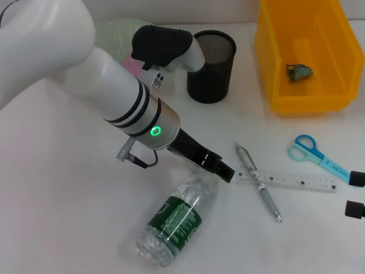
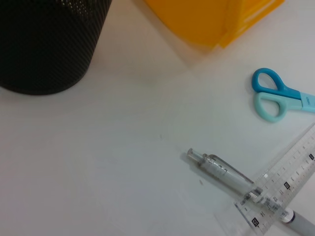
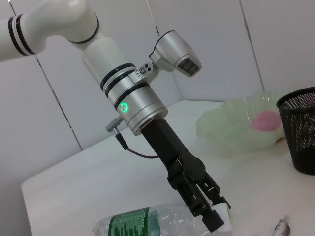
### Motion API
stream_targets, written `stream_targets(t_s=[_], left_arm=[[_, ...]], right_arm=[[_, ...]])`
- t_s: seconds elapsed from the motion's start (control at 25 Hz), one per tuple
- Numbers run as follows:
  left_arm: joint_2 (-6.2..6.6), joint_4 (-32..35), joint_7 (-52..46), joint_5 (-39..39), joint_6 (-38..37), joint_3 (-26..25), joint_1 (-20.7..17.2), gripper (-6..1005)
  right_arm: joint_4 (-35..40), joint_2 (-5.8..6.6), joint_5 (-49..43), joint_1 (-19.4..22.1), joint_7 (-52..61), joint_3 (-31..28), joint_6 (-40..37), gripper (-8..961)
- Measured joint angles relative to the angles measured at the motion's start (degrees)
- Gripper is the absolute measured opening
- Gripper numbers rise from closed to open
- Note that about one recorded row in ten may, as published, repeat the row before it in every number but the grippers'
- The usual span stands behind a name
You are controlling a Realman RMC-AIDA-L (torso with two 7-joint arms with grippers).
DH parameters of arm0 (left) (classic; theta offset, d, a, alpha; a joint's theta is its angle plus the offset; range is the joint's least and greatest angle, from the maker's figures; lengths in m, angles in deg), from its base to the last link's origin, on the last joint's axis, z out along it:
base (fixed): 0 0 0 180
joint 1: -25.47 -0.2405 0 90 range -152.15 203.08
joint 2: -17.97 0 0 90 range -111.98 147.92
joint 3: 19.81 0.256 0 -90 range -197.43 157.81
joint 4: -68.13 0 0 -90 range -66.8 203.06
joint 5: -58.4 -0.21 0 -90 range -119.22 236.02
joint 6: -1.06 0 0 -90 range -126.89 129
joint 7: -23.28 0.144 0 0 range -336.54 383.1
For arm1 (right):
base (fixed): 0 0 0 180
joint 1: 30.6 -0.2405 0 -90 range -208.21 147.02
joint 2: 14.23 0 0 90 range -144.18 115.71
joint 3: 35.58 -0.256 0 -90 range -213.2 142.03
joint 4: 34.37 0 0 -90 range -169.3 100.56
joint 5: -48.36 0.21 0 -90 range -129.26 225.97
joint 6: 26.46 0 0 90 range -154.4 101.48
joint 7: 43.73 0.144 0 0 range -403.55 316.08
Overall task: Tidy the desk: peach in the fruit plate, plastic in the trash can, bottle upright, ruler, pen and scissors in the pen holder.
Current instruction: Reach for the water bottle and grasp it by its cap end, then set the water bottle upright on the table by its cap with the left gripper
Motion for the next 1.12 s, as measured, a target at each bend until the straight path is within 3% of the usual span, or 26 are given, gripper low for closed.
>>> stream_targets(t_s=[0.16,0.6,0.88,1.12], left_arm=[[0.0,0.0,0.8,0.2,0.6,0.3,-0.4,815],[-0.01,-0.7,2.1,0.3,1.1,0.3,-0.5,445],[0.08,1.6,5.3,0.4,1.3,-0.3,-2.8,445],[0.39,9.3,14.3,2.6,0.1,-5.6,-9.8,445]], right_arm=[[-0.1,-0.04,0.0,0.0,0.0,0.0,0.5,673],[-0.4,-0.08,0.0,-0.2,0.0,0.0,0.7,670],[-0.5,-0.08,0.0,-0.2,0.0,0.0,1.1,669],[-1.5,-0.08,0.2,-0.3,-0.5,0.0,1.5,667]])
